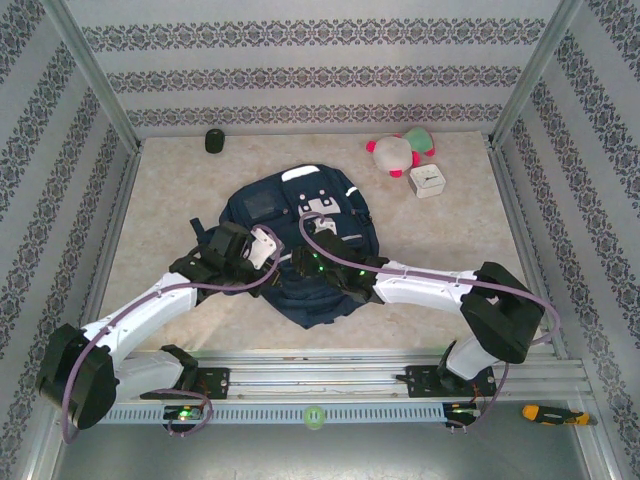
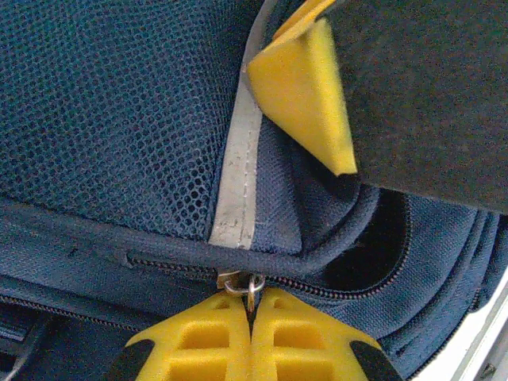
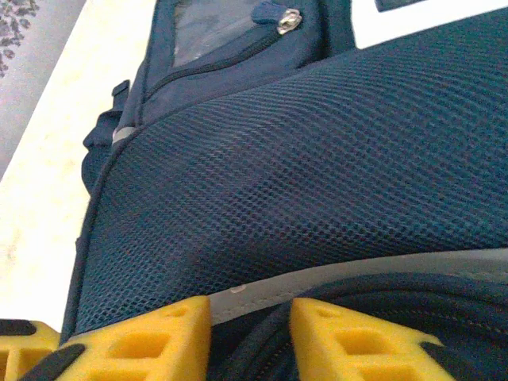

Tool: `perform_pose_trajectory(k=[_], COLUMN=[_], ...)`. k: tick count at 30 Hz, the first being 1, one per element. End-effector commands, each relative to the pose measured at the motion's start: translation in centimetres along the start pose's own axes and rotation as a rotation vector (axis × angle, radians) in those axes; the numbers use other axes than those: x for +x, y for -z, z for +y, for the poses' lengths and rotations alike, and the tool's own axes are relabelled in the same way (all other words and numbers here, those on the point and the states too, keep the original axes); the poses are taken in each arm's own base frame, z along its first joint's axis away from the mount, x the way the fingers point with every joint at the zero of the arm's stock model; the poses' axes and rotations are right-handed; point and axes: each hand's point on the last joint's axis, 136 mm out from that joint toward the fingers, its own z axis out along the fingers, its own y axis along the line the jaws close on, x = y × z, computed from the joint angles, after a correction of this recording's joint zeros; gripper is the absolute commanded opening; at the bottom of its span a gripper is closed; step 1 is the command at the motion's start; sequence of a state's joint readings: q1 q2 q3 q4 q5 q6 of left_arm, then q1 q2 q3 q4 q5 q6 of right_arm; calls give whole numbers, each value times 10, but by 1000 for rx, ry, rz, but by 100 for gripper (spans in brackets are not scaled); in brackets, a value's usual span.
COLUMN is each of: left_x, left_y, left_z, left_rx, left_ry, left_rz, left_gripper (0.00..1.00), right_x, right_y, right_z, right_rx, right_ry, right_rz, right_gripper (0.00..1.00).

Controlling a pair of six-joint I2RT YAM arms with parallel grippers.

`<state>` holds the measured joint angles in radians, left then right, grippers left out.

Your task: Pack the student bag

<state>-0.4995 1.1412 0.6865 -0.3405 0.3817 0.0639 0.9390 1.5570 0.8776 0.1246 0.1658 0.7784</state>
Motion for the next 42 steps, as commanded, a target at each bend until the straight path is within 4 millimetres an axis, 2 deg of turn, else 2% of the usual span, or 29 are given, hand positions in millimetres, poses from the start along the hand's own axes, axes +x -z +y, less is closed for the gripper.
perform_pose_trajectory(k=[1, 2, 4, 7, 10, 15, 21, 27, 31, 36, 38, 42], left_x=[-19, -19, -19, -19, -21, -22, -25, -32, -34, -47, -53, -65], left_y=[2, 2, 1, 0, -2, -4, -6, -4, -8, -16, -19, -12], left_z=[-9, -10, -10, -8, -9, -19, -36, -56, -72, -89, -86, -73], left_rx=[17, 24, 29, 15, 28, 92, 198, 294, 340, 382, 356, 263], left_ry=[19, 27, 32, 41, 45, 43, 29, 18, 3, -5, 14, -5], left_rz=[-87, -90, -93, -96, -98, -111, -111, -116, -102, -125, -140, -194], left_gripper=[0, 0, 0, 0, 0, 0, 0, 1, 5, 8, 14, 41], right_x=[-7, -6, -2, 11, 23, 23, 6, 1, -12, -19, -23, -37], right_y=[15, 23, 40, 59, 65, 47, 23, 0, -3, -5, -5, 1], right_z=[-5, -9, -16, -27, -32, -29, -20, -19, -16, -21, -23, -41], right_rx=[25, 37, 45, 55, 42, 15, -20, -28, -43, -25, -27, -16], right_ry=[-42, -64, -109, -225, -317, -375, -408, -425, -425, -421, -408, -347], right_rz=[-15, -7, 3, 52, 80, 84, 35, 25, -10, -36, -37, -31], right_gripper=[51, 58, 62, 62, 61, 55, 42, 27, 19, 16, 16, 17])
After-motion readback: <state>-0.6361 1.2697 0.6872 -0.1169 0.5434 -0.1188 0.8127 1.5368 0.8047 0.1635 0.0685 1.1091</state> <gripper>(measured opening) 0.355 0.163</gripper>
